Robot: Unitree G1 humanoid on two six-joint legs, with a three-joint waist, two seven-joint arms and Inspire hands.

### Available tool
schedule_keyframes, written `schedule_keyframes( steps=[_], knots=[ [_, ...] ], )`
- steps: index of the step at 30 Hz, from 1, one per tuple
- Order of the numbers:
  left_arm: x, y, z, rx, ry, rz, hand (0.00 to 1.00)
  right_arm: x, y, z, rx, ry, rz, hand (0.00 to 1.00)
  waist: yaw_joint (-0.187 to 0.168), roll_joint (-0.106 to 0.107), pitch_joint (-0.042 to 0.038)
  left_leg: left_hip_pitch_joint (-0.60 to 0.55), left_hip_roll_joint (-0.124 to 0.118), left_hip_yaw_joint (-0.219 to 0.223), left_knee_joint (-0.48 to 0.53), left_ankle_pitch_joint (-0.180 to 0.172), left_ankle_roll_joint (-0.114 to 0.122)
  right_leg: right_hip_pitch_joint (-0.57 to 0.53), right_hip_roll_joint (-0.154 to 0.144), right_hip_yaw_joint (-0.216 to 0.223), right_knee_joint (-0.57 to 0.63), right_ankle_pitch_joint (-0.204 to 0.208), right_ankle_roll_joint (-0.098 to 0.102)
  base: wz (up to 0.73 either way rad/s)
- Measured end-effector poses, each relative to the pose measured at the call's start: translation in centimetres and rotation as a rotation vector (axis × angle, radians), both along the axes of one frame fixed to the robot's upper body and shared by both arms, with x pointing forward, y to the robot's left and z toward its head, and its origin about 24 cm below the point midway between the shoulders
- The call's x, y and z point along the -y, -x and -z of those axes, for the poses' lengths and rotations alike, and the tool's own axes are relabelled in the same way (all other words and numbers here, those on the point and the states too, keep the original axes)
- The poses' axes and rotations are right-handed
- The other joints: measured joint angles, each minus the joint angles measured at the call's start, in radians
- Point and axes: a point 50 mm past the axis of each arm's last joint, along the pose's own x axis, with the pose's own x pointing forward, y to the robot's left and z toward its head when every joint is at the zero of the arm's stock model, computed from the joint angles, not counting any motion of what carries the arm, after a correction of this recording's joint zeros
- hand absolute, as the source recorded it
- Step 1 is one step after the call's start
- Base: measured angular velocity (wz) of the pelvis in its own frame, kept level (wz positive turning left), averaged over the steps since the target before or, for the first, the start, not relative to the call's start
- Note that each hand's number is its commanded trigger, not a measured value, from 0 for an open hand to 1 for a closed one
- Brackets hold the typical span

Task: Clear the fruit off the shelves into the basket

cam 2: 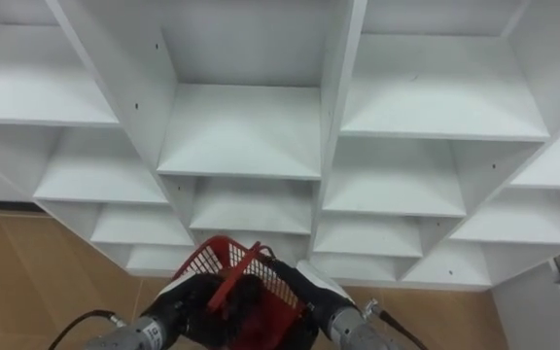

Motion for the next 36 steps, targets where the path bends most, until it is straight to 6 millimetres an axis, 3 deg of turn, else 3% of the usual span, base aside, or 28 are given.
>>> schedule_keyframes(
  steps=[6,10,16,25,36],
  knots=[
    [-0.6,0.9,0.4,-0.021,-0.027,0.000,1.00,0.8,0.7,0.3,-0.019,0.016,0.014,0.00,-0.002,0.005,-0.0062,0.005,-0.005,-0.023,-0.001,0.000,0.000,0.029,0.002,-0.028,-0.023,0.002,0.003,0.14],
    [-1.2,2.2,1.0,-0.056,-0.034,-0.025,1.00,1.7,1.0,0.4,-0.028,0.024,0.050,0.00,-0.004,0.012,-0.0156,0.033,-0.009,-0.037,-0.016,0.000,0.000,0.070,0.003,-0.042,-0.054,0.006,0.009,0.10],
    [-2.0,3.2,1.4,-0.075,-0.071,-0.065,1.00,2.3,1.6,0.9,-0.049,0.040,0.072,0.00,0.005,0.015,-0.0176,0.057,-0.009,-0.036,-0.032,0.000,0.000,0.093,0.004,-0.042,-0.070,0.008,0.011,0.02],
    [-4.5,5.6,2.4,-0.138,-0.124,-0.219,1.00,5.3,3.2,2.5,-0.125,0.061,0.271,0.00,0.003,0.013,-0.0171,0.100,-0.008,-0.030,-0.055,0.000,0.000,0.128,0.008,-0.038,-0.089,0.009,0.013,-0.01],
    [-6.4,8.2,3.8,-0.237,-0.176,-0.413,1.00,8.1,8.1,5.1,-0.310,0.025,0.613,0.00,-0.014,0.009,-0.0168,0.154,-0.003,0.000,-0.080,-0.001,-0.001,0.169,0.020,0.004,-0.109,0.011,0.015,-0.09]
  ],
)
